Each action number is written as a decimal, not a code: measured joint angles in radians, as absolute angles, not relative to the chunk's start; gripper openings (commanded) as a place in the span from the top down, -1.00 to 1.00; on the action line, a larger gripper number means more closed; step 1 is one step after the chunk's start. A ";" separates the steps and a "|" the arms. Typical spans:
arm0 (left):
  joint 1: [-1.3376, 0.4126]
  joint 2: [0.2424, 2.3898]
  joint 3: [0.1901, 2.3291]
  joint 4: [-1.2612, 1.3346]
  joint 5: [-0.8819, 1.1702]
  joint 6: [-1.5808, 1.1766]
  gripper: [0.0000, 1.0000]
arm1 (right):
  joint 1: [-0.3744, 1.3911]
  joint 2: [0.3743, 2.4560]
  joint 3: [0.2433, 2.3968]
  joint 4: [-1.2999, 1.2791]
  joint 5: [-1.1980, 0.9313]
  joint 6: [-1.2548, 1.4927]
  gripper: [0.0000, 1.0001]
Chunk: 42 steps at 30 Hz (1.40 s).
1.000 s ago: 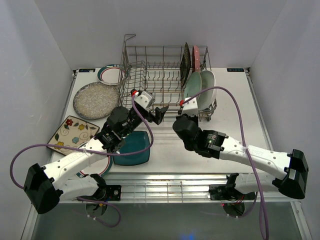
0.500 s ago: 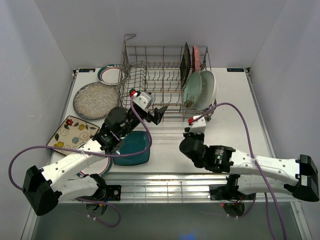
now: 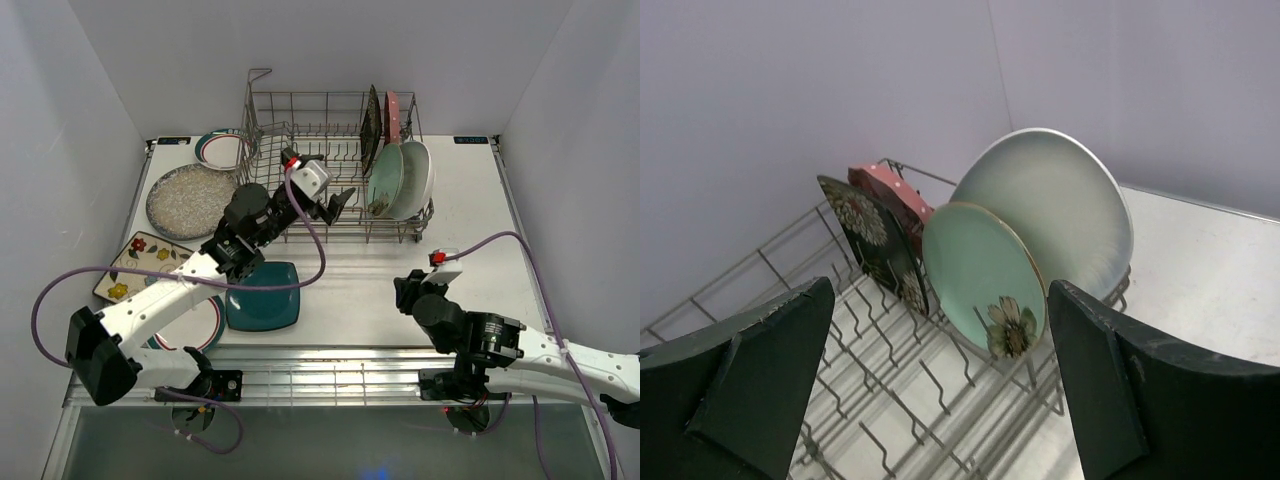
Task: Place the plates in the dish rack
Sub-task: Insert the plate into the dish rack.
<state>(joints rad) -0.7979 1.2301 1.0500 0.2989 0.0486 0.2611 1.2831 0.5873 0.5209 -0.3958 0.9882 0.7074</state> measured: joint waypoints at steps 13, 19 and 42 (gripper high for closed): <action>-0.748 1.348 1.147 0.246 0.160 0.327 -0.96 | 1.283 0.627 0.508 -0.414 0.960 0.717 0.39; -0.751 1.041 0.886 0.225 0.249 0.329 -0.96 | 1.283 0.715 0.508 -0.345 0.913 0.690 0.37; -0.814 0.728 0.516 -0.134 0.290 0.487 -0.96 | 1.266 0.802 0.276 0.158 0.635 0.718 -0.06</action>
<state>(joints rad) -0.8139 0.7277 0.5163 -0.1341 0.2901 0.4873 1.2655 0.8024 0.2760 0.1577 0.6346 0.7177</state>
